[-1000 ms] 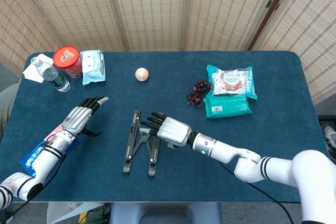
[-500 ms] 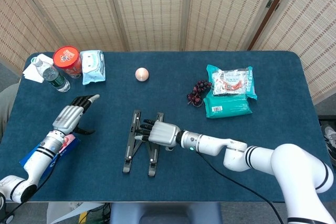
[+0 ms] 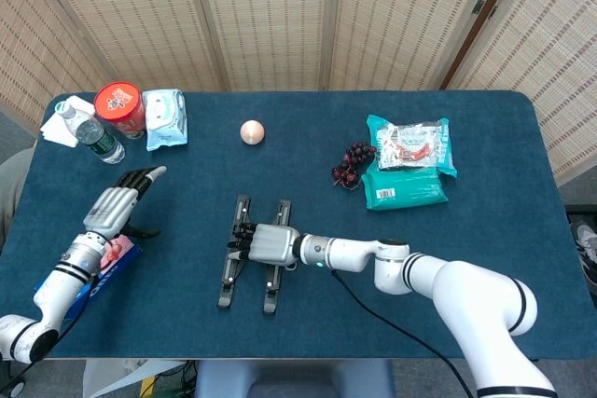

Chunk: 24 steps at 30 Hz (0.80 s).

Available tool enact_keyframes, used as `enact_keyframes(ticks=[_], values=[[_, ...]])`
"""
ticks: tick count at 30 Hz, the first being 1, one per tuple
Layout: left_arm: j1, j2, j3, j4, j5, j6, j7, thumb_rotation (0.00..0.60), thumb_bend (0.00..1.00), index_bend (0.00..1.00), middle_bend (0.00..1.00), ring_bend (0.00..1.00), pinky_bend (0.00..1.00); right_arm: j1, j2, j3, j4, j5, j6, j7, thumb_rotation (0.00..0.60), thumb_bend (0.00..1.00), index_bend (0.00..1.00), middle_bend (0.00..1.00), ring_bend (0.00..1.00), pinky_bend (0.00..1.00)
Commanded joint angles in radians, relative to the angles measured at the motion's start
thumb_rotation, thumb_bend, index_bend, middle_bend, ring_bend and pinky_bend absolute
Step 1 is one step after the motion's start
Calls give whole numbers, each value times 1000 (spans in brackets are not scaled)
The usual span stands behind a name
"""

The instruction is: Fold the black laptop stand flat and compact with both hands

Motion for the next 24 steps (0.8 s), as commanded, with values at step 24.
enact_keyframes(ticks=[24], values=[[13, -21, -8, 61, 15, -11, -56, 600, 126, 0, 56, 0, 0, 149, -91, -83, 153, 2, -65, 217, 600, 86, 0, 174, 0, 0]])
